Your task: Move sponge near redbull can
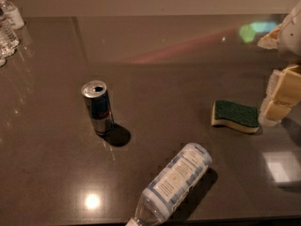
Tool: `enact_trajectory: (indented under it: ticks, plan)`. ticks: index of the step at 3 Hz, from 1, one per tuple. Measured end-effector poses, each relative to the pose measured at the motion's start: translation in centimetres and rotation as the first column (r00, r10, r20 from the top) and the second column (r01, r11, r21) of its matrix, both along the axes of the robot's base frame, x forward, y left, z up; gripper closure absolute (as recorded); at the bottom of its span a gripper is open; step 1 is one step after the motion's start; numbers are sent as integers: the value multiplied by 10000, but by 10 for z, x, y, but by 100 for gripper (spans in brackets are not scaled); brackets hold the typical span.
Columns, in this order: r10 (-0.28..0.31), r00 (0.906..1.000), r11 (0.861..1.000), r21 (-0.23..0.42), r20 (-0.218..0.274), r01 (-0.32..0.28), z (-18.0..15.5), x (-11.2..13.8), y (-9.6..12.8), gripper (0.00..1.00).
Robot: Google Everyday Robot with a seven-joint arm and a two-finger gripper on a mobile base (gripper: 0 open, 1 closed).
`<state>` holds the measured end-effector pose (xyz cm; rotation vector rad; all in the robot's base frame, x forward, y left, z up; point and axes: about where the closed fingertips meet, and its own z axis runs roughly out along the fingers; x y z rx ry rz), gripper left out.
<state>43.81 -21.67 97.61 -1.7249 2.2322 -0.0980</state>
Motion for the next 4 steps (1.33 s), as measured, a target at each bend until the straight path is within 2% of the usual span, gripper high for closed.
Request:
enact_trajectory:
  ticks: [1, 2, 4]
  plan:
    - [7, 10000, 10000, 5, 23, -7, 1, 0, 0, 0]
    - [-54, 10000, 9992, 405, -38, 55, -4, 11, 4, 0]
    - [-153, 9990, 9947, 1014, -420, 195, -45, 30, 0, 0]
